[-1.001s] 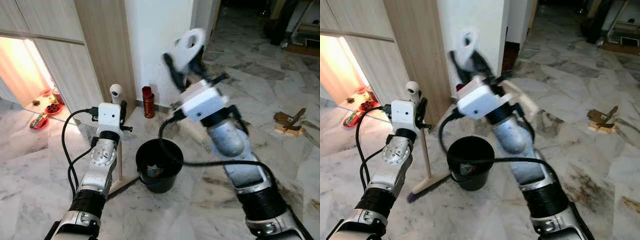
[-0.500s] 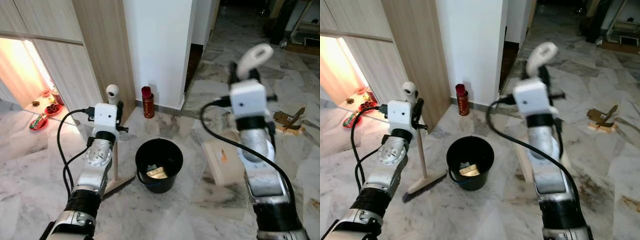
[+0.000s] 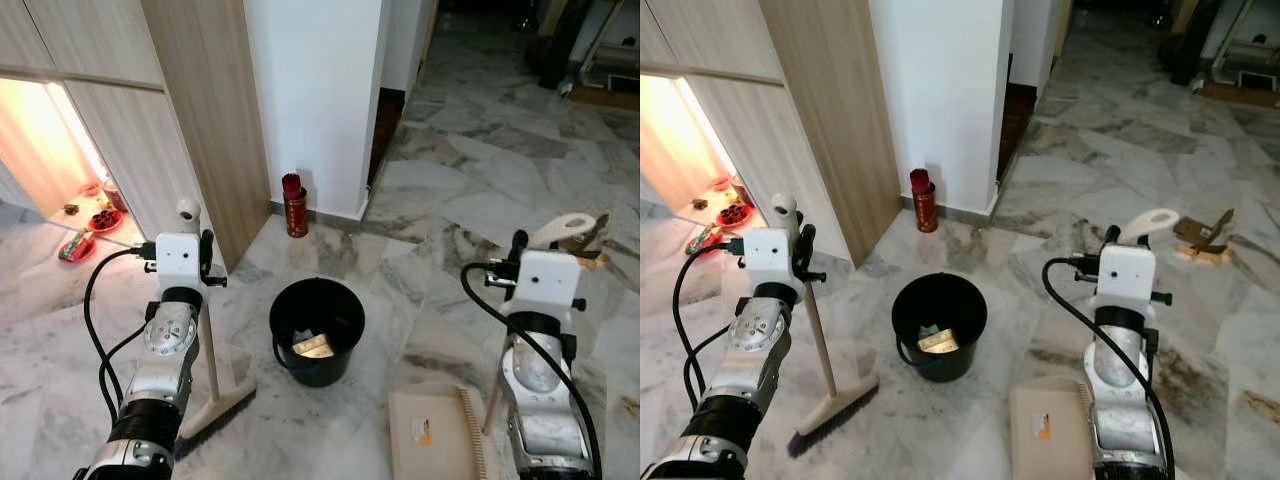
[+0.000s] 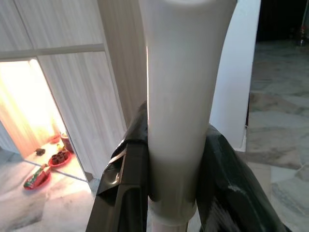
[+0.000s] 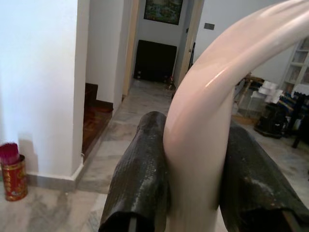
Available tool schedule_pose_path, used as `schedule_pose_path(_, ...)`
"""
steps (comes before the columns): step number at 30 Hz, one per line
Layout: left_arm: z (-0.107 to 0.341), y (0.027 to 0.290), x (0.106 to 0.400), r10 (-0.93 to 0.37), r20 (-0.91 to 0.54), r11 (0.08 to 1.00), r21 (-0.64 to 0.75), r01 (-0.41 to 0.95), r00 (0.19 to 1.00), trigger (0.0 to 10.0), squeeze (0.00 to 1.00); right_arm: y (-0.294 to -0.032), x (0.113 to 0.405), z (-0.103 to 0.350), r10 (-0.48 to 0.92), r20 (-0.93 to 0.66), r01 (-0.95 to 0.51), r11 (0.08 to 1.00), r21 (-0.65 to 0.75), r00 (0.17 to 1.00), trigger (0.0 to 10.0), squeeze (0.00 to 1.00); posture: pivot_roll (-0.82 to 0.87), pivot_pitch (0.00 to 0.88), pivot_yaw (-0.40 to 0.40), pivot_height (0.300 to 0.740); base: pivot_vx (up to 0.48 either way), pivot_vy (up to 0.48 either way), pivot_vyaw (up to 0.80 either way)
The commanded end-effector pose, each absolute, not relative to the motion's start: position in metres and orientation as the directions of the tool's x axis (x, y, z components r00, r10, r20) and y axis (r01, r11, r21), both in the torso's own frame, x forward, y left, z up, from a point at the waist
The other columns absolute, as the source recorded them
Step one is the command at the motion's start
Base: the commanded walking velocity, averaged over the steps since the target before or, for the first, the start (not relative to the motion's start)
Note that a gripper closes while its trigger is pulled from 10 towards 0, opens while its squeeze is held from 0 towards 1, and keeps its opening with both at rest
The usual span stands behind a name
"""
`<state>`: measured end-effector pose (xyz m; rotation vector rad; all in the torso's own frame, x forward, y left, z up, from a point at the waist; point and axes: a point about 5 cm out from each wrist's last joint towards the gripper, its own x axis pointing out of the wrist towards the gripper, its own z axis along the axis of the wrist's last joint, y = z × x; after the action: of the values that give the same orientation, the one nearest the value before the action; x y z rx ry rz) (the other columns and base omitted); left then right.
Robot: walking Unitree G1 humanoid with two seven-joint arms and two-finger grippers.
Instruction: Sweep floor
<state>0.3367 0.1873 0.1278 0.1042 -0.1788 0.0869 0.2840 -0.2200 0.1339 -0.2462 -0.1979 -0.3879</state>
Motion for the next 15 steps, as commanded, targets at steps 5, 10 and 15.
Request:
schedule_pose_path(5, 0.127, 0.179, 0.336, 0.073, 0.191, 0.996, 0.035, -0.081, 0.979, 10.0, 0.0, -0.216, 0.287, 0.131, -0.315, 0.264, 0.346, 0.935, -0.079, 0.911, 10.0, 0.0, -0.03, 0.0, -0.002, 0.74, 0.0, 0.0, 0.0)
schedule_pose_path(10, 0.126, 0.174, 0.336, 0.074, 0.189, 0.997, 0.021, -0.08, 0.979, 10.0, 0.0, -0.204, 0.291, 0.121, -0.245, 0.239, 0.261, 0.965, -0.037, 0.94, 10.0, 0.0, -0.02, 0.0, -0.009, 0.74, 0.0, 0.0, 0.0)
schedule_pose_path(15, 0.13, 0.172, 0.339, 0.076, 0.199, 0.997, 0.01, -0.08, 0.977, 10.0, 0.0, -0.2, 0.296, 0.119, -0.234, 0.232, 0.235, 0.972, 0.022, 0.944, 10.0, 0.0, -0.02, 0.0, -0.006, 0.74, 0.0, 0.0, 0.0)
